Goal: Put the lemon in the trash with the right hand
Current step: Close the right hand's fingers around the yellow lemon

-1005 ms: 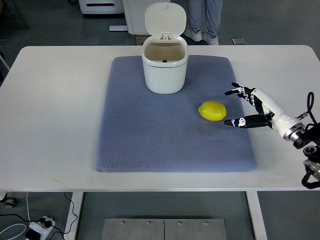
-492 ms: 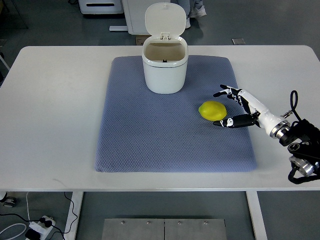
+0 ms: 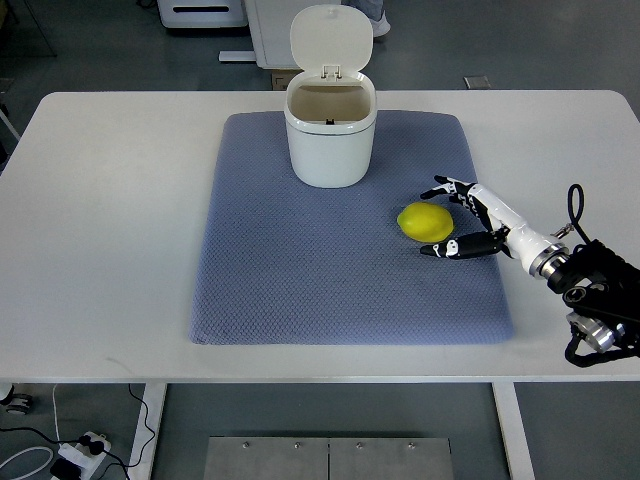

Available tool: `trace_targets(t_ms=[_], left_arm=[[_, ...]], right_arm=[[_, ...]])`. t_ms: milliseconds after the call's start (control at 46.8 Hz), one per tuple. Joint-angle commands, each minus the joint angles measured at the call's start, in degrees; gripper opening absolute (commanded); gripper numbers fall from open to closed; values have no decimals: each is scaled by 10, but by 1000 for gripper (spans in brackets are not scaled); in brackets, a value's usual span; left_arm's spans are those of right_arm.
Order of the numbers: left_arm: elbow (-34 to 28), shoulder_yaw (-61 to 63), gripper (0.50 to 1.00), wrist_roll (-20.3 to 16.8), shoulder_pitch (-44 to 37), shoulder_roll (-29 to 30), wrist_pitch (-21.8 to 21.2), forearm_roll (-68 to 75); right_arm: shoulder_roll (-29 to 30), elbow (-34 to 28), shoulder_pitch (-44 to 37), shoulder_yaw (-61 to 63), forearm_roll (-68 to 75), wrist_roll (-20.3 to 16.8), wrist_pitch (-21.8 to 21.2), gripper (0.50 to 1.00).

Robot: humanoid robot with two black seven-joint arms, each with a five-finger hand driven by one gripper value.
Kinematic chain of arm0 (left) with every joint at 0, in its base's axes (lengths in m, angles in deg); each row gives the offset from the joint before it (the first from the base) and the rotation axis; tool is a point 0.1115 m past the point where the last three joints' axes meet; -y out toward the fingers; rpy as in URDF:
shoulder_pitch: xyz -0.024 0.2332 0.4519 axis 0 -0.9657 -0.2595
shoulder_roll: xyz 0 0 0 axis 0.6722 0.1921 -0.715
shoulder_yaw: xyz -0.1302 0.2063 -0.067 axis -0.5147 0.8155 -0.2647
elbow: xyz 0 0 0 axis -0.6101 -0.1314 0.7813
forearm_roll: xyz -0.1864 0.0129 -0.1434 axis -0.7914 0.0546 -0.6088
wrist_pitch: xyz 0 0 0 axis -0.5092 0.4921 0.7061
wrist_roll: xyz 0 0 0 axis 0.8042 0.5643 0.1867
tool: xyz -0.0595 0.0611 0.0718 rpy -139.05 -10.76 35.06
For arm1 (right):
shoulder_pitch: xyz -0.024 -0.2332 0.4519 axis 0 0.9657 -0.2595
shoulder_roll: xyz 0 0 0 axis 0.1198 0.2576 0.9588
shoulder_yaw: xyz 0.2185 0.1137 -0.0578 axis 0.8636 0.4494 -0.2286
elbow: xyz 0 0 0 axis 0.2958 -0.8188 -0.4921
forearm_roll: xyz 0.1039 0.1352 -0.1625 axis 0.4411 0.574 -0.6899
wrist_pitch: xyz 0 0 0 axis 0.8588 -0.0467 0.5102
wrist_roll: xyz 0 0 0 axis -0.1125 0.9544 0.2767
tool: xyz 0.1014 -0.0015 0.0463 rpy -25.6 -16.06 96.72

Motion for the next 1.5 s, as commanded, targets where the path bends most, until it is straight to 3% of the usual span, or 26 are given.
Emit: trace_targets(t_ms=[0, 299, 406, 727, 812, 898, 1475], left_arm=[[0, 0, 1000, 0, 0, 0, 0, 0], [0, 0, 1000, 0, 0, 0, 0, 0], [0, 0, 1000, 0, 0, 0, 0, 0], [0, 0, 1000, 0, 0, 0, 0, 0], [0, 0, 1000, 0, 0, 0, 0, 0], [0, 0, 1000, 0, 0, 0, 0, 0], [0, 0, 1000, 0, 0, 0, 0, 0]], right_arm=[[1, 0, -1, 1, 0, 0, 1, 970], [15, 7, -1, -1, -1, -1, 4, 910], [15, 11, -3, -9, -1, -1, 5, 864], [15, 15, -8, -18, 0, 0, 9, 675], [15, 14, -10, -21, 0, 0, 15, 606], [15, 14, -10, -23, 0, 1, 17, 500], [5, 15, -39, -23, 13, 1, 17, 500]])
